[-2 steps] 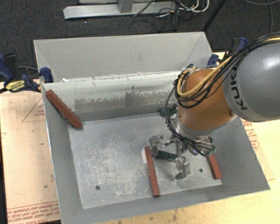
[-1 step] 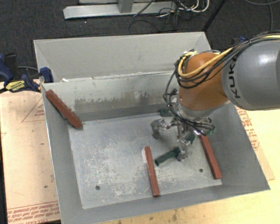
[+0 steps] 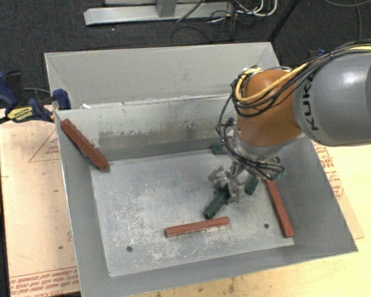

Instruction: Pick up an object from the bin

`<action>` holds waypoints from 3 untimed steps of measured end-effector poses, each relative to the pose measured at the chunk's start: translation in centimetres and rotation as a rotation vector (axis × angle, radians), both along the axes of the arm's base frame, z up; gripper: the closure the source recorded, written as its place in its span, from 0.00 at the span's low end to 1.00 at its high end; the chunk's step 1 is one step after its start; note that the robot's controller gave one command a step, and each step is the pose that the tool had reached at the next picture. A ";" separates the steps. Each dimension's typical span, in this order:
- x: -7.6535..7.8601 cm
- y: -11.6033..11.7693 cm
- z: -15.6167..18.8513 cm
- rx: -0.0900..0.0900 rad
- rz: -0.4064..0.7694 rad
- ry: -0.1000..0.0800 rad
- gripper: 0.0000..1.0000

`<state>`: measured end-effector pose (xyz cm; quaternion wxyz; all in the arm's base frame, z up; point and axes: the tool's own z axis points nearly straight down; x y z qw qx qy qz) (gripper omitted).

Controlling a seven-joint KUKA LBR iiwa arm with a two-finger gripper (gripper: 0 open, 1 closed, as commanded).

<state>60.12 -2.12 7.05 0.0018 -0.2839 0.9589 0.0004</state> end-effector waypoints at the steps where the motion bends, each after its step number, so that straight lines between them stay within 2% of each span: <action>1: -1.5 14.1 0.0 0.002 0.375 -0.002 1.00; 2: -2.9 16.1 13.5 0.000 0.379 -0.009 1.00; 3: -2.6 14.7 11.3 0.000 -0.091 0.003 1.00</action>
Offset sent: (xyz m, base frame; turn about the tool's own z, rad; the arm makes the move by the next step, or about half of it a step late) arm -0.0154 0.1367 -0.0005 -0.3739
